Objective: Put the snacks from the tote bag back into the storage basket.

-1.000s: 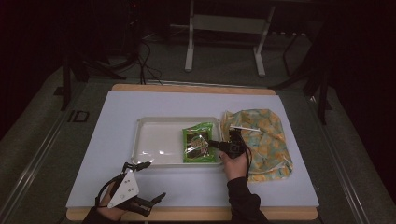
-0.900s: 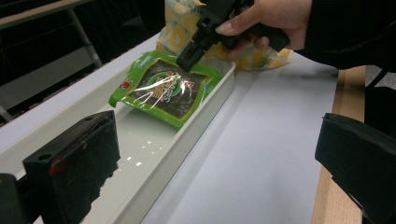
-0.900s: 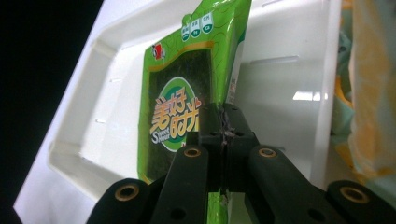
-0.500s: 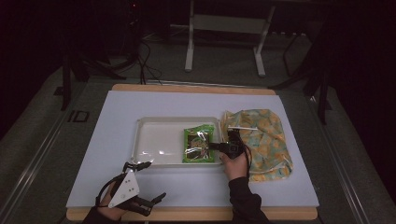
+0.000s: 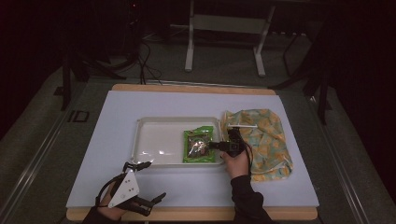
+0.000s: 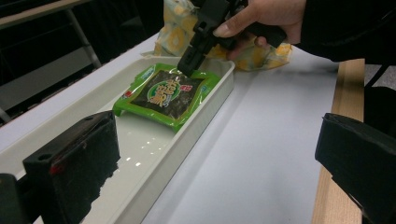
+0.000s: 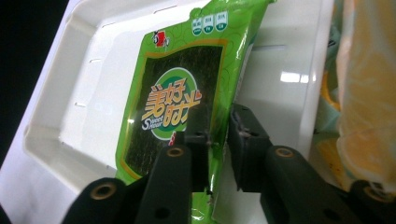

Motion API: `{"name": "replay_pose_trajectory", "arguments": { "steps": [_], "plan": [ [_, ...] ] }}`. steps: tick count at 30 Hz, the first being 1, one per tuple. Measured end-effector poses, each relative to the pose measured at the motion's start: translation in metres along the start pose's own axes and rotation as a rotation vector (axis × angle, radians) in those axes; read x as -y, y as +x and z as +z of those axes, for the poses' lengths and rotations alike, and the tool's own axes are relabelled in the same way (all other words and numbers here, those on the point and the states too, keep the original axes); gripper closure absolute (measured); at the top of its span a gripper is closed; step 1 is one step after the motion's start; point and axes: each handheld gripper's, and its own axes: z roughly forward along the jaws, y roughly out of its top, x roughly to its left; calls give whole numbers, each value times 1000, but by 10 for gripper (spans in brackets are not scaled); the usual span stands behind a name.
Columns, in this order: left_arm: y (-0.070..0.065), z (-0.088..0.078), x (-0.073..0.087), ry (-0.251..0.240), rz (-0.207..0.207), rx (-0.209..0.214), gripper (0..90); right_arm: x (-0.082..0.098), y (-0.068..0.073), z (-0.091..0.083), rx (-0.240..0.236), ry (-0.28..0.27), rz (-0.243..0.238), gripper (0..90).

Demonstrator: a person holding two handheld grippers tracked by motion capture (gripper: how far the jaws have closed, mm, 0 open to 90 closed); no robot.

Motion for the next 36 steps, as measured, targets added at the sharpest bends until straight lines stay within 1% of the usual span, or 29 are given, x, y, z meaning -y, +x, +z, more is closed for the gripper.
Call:
{"name": "replay_pose_trajectory", "arguments": {
  "steps": [3, 4, 5, 6, 9, 10, 11, 18, 25, 26, 27, 28, 31, 34, 36],
  "plan": [
    [0, 0, 0, 1, 1, 2, 4, -1, 0, -1, -3, -3, 1, 746],
    [0, 0, 0, 0, 0, 2, 3, -2, 1, -2, 6, -12, -5, 726],
    [0, 0, 0, -1, -1, 2, 3, -2, 1, -2, 2, -12, -6, 716],
    [0, 0, 0, 0, 0, 3, 4, -3, 2, -3, 9, -9, -17, 713],
    [0, 1, 0, 1, -1, 3, 3, -5, 4, -5, 5, -11, -23, 699],
    [0, 1, 0, 1, 0, 3, 3, -6, 6, -6, 7, -5, -32, 695],
    [0, 1, 0, 1, 0, 3, 3, -7, 10, -7, 9, -4, -53, 687],
    [0, 1, 0, 0, 0, 3, 3, -17, 23, -17, 1, -14, -108, 645],
    [0, 1, 0, 2, 0, 2, 3, -27, 34, -27, -3, -9, -193, 534],
    [0, 1, 0, 2, 0, 2, 4, -28, 35, -29, 1, -12, -201, 518],
    [0, 0, 0, 2, 0, 2, 3, -29, 36, -31, 7, -22, -212, 524],
    [0, 1, 0, 3, 1, 3, 4, -30, 37, -34, 2, -27, -223, 524],
    [0, 1, 0, -2, -4, 11, 4, -34, 40, -39, 8, -31, -263, 476],
    [0, 1, 0, 4, -1, 11, 4, -38, 40, -46, 0, -55, -280, 416],
    [0, 1, 0, 6, -1, 10, 3, -40, 41, -50, 9, -71, -317, 393]
  ]
}}
